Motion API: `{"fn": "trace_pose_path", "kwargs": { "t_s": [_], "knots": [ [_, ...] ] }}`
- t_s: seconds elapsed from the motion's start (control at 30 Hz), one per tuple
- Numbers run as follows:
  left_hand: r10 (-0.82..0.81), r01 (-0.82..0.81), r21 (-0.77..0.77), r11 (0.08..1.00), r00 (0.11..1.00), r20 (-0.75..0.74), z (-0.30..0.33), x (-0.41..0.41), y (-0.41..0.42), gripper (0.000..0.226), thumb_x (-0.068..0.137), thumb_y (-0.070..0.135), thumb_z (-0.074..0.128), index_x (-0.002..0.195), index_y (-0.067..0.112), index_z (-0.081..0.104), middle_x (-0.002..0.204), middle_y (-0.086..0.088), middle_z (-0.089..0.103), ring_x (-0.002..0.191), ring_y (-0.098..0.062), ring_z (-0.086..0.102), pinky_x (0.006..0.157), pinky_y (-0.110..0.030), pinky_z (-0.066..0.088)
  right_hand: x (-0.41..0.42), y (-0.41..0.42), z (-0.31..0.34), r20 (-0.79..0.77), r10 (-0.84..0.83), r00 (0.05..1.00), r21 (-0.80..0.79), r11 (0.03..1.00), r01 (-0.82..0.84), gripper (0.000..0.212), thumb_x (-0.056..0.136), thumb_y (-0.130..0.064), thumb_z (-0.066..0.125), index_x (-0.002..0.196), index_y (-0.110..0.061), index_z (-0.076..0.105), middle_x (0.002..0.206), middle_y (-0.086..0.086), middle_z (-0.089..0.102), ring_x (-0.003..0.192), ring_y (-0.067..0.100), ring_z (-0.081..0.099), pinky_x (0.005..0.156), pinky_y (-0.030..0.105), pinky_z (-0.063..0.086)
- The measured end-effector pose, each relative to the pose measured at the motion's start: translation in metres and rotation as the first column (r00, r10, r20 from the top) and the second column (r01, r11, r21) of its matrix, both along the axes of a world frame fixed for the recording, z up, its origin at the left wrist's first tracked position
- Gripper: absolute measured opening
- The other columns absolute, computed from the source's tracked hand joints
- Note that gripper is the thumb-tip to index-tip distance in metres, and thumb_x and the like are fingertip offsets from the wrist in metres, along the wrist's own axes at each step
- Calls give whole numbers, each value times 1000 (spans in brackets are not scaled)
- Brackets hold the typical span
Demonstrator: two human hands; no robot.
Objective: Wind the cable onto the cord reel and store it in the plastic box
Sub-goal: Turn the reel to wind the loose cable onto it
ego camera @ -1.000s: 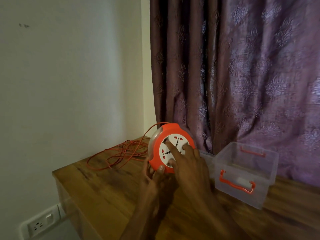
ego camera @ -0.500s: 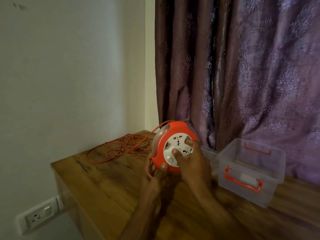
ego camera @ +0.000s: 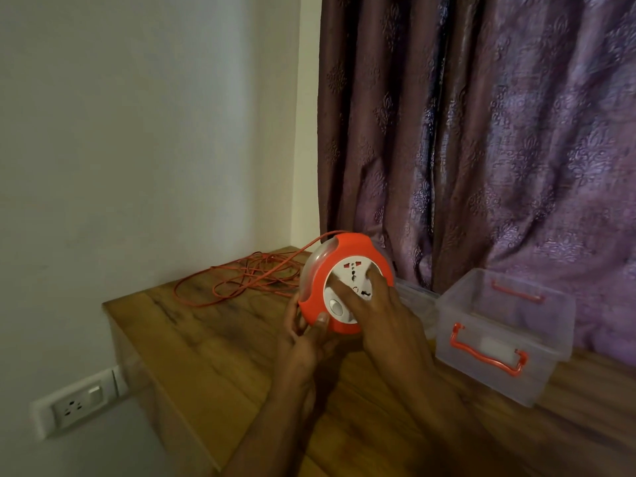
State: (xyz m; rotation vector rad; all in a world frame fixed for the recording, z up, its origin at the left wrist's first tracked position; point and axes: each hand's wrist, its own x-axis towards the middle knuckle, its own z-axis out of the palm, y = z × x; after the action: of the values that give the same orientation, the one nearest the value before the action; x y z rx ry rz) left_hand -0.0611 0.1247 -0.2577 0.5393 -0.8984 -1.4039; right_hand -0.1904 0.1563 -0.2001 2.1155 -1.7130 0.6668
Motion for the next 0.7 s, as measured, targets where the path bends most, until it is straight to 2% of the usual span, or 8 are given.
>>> {"fn": "trace_pose_path", "kwargs": {
  "t_s": [0.1,0.23,0.33,0.47,0.53,0.6,0.7],
  "knots": [
    [6,-5,-7,1000,999,34,1,-1,2,59,71,34,80,125,44,58,124,3,69,110,-28,68,85,-54,58,-2,2,-1,16,-39,999,-30,999,40,66,95,-35,46,142,-51,3,155,9,10,136,32,28,98,42,44],
    [-3,3,-2,1000,1000,30,1,0,3,65,69,33,81,129,39,57,124,1,69,109,-29,69,81,-50,60,2,4,3,152,-58,987,-87,994,72,61,94,-45,43,142,-50,7,143,5,34,118,27,51,84,38,51],
    [-23,22,28,999,1000,2,-1,-2,3,61,67,34,84,123,44,61,122,0,70,108,-32,69,81,-54,59,6,3,2,251,-86,964,-50,994,101,63,90,-54,44,144,-46,11,137,2,49,116,23,54,87,37,50],
    [-70,70,12,997,997,-18,-1,-4,4,61,65,37,89,120,47,62,119,2,71,105,-28,71,78,-51,59,11,4,6,524,-122,843,11,991,136,66,85,-60,49,143,-41,24,124,2,62,110,22,58,83,32,47],
    [-75,75,4,997,996,-39,-2,-5,4,58,69,34,87,120,45,62,119,-1,72,105,-30,70,79,-53,58,12,5,8,593,-125,796,44,991,122,65,85,-58,51,142,-38,28,116,1,67,109,21,59,83,32,46],
    [-67,69,26,997,995,-68,-2,-7,4,51,72,28,83,116,46,64,116,0,73,103,-32,71,78,-54,58,11,5,11,585,-142,799,81,990,116,65,86,-57,50,143,-37,26,117,0,66,110,22,58,84,33,46],
    [-28,29,35,999,999,-25,0,-7,8,40,74,29,80,103,53,67,107,8,75,96,-25,74,69,-46,60,9,7,15,463,-170,870,63,985,159,66,88,-59,44,143,-35,17,114,-1,66,102,20,62,76,29,48]
  ]
}}
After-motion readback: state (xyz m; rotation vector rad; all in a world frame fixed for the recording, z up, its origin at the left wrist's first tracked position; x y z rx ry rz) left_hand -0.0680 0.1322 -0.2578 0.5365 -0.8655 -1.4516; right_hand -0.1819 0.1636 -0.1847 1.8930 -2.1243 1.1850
